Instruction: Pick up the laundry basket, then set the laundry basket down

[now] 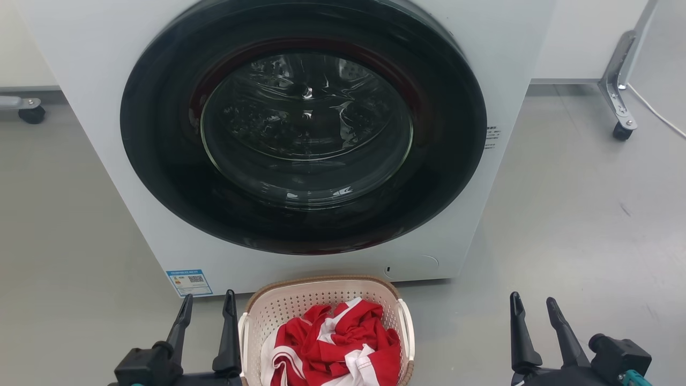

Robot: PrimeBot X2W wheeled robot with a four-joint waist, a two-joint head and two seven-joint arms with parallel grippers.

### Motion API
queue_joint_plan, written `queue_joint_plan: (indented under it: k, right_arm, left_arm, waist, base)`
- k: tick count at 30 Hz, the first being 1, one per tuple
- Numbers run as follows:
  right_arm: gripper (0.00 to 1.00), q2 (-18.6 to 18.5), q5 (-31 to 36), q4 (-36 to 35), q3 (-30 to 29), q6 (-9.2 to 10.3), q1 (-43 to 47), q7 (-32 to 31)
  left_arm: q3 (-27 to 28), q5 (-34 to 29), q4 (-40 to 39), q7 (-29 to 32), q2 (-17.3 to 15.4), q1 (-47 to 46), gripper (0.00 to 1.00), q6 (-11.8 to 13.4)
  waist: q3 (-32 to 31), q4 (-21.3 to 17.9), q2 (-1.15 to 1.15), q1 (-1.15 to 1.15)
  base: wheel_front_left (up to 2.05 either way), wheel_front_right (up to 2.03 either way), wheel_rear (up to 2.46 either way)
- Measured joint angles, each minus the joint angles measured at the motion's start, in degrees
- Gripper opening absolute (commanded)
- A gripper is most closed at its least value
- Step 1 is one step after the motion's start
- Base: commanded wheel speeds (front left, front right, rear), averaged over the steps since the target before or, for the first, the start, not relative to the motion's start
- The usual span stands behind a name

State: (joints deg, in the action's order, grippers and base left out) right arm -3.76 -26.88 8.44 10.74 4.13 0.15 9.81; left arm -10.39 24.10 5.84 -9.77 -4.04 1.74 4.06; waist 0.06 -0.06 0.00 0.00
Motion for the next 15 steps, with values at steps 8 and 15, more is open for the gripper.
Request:
queue_joint_plan:
  k: [8,15]
  right_arm:
    - [1.0,-0.14,6.86,-1.29,1.12,1.18,0.6,1.68]
    - [1.0,-0.32,13.65,-2.98,2.15,2.42,0.73,3.44]
  left_arm:
    - [-0.89,-7.06,-1.43,-1.91,0.01,0.76,1.0,1.07]
    - [-1.13,-13.65,-2.77,-3.63,0.02,1.4,1.0,2.33]
  waist:
    - [0.15,-0.01,0.0,0.0]
    - [0.26,-0.01,0.0,0.0]
  base:
    - [0.0,0.0,0.0]
    - [0.0,0.0,0.0]
